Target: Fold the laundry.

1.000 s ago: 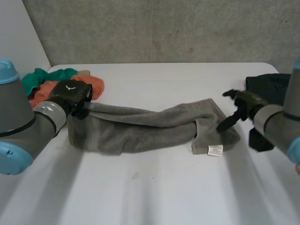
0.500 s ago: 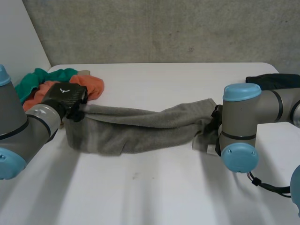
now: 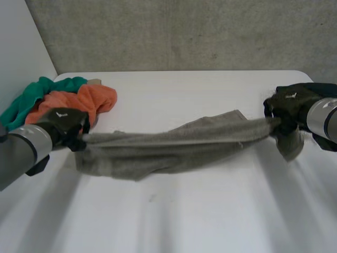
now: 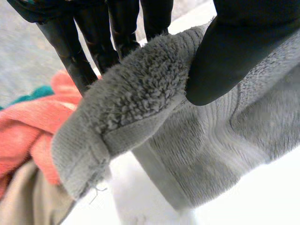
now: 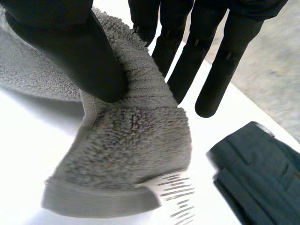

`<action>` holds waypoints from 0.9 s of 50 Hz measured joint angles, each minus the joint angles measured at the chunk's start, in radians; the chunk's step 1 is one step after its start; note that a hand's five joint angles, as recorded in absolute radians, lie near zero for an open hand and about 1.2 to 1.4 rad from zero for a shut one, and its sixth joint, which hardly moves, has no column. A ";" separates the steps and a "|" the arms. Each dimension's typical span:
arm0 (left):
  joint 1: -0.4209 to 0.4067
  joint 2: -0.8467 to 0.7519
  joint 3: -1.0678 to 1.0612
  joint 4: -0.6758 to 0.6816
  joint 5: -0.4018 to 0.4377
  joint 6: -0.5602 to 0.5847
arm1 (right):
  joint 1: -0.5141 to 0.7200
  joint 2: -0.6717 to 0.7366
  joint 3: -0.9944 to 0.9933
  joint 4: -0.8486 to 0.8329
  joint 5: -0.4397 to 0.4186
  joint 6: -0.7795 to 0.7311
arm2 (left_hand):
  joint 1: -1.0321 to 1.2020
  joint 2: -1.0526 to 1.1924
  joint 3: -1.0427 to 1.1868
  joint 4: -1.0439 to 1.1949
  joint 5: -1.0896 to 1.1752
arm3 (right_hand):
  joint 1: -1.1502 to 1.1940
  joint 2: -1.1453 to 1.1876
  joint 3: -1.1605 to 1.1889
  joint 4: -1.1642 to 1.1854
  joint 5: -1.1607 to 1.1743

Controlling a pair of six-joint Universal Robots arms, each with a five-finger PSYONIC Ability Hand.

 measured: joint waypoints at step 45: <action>-0.073 -0.258 -0.041 0.461 -0.062 0.055 | -0.081 0.339 0.018 -0.407 -0.241 -0.185 | 0.000 0.003 0.000 0.001 0.000 | 0.000 0.007 0.002 0.003 0.038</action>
